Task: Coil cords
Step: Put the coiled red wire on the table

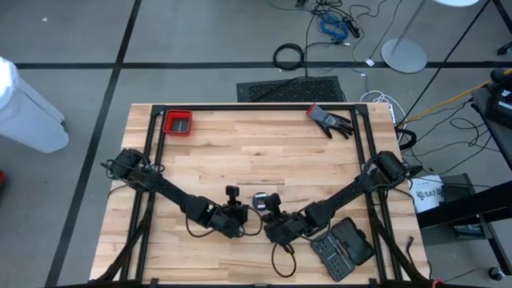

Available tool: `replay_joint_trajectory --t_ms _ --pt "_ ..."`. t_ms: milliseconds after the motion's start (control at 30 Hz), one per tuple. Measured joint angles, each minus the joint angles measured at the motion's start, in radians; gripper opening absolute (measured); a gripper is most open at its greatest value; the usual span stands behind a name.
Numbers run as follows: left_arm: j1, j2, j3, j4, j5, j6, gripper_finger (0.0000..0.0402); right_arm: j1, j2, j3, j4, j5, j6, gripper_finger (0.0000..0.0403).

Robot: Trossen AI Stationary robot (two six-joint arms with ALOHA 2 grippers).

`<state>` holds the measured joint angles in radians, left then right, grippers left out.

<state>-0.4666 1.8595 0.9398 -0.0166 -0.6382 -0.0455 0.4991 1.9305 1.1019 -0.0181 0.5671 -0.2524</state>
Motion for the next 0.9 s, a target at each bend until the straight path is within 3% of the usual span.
replay_joint_trajectory --t_ms 267,500,900 --pt "0.017 0.0 0.0 0.011 0.002 0.0 0.0018 -0.026 0.0 0.0 0.0 -0.082 0.008 0.0001" --pt "0.015 0.0 0.0 0.006 0.002 0.032 0.0023 -0.016 0.0 0.0 0.008 -0.038 0.006 0.0003" --pt "-0.009 0.005 0.0 -0.032 0.001 0.054 0.0171 0.036 -0.045 0.0 -0.008 0.019 0.057 0.0035"
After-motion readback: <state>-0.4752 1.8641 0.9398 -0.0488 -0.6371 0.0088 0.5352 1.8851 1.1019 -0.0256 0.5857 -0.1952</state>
